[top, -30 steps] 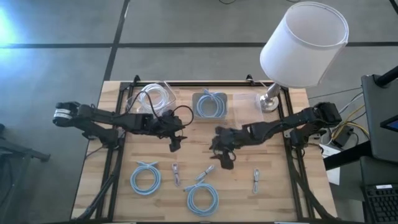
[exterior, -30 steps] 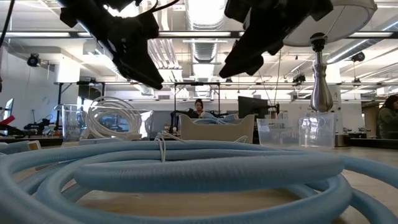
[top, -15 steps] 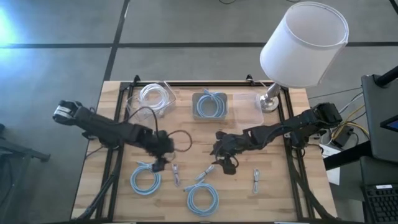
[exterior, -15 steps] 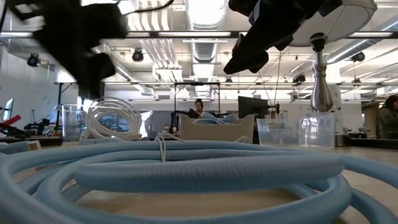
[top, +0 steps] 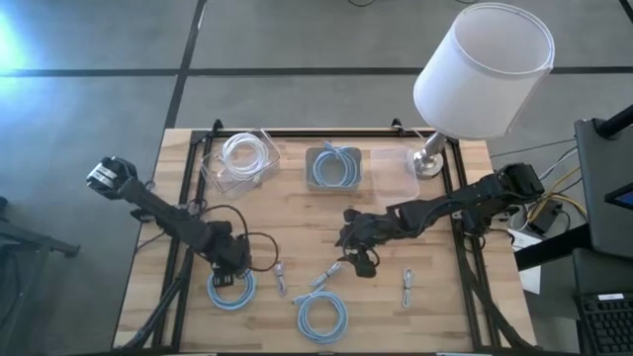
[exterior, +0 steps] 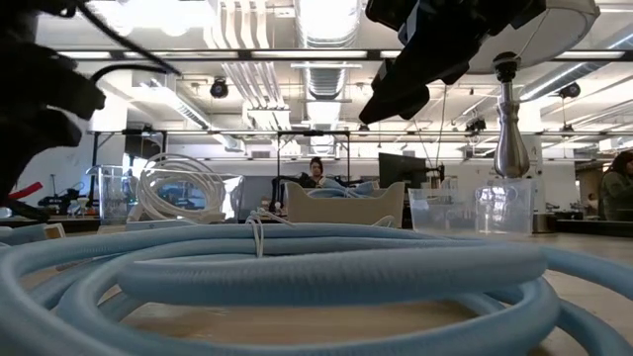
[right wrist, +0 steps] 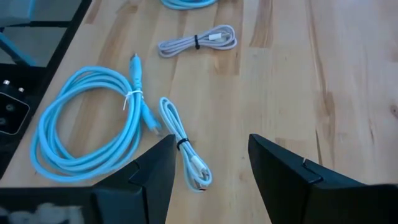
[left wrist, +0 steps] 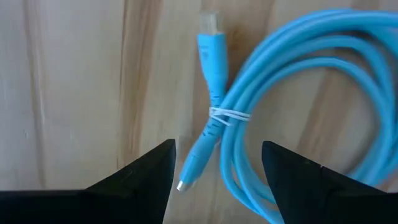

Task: Pick & Place USB Port
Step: Put the left large blue charger cable into the gray bin

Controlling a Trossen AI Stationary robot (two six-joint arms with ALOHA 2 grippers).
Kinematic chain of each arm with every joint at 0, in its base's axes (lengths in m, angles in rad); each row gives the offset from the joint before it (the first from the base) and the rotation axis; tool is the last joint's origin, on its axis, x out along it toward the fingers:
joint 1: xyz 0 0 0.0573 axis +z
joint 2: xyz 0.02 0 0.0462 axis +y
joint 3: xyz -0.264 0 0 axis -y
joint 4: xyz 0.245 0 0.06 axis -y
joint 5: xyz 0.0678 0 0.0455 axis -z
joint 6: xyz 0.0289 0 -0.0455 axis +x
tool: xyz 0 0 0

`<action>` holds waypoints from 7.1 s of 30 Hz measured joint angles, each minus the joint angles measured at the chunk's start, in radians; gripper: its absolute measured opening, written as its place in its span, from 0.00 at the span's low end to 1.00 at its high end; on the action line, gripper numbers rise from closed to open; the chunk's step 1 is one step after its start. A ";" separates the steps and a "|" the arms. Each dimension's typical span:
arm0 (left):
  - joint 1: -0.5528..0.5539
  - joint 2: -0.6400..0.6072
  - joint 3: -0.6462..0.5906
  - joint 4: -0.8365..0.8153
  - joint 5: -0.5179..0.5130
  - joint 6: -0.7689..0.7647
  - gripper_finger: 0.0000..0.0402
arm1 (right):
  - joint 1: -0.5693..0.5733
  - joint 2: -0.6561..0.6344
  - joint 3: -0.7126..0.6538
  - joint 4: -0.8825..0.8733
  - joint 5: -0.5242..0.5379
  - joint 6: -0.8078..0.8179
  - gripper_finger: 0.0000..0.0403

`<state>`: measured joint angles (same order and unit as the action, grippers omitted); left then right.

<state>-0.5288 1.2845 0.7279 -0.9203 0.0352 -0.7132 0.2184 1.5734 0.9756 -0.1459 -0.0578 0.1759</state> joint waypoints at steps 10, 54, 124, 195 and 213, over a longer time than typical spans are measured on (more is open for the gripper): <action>-0.004 0.013 -0.079 0.175 -0.002 -0.038 0.61 | 0.000 0.000 0.000 0.000 -0.001 -0.003 0.49; 0.001 0.014 0.190 0.280 -0.558 0.276 0.17 | 0.000 0.000 -0.004 0.052 0.008 0.007 0.49; 0.122 0.098 0.201 0.838 -0.976 0.756 0.18 | -0.081 0.001 -0.003 0.359 0.337 0.075 0.26; 0.154 0.101 0.133 0.817 -0.961 0.621 0.44 | -0.594 0.044 0.054 0.029 0.023 -0.220 0.07; 0.179 0.101 0.133 0.826 -0.961 0.613 0.44 | -0.643 0.110 0.094 0.022 0.035 -0.281 0.22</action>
<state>-0.3501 1.3853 0.8612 -0.0940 -0.9260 -0.1003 -0.4247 1.6831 1.0695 -0.1239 -0.0223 -0.1052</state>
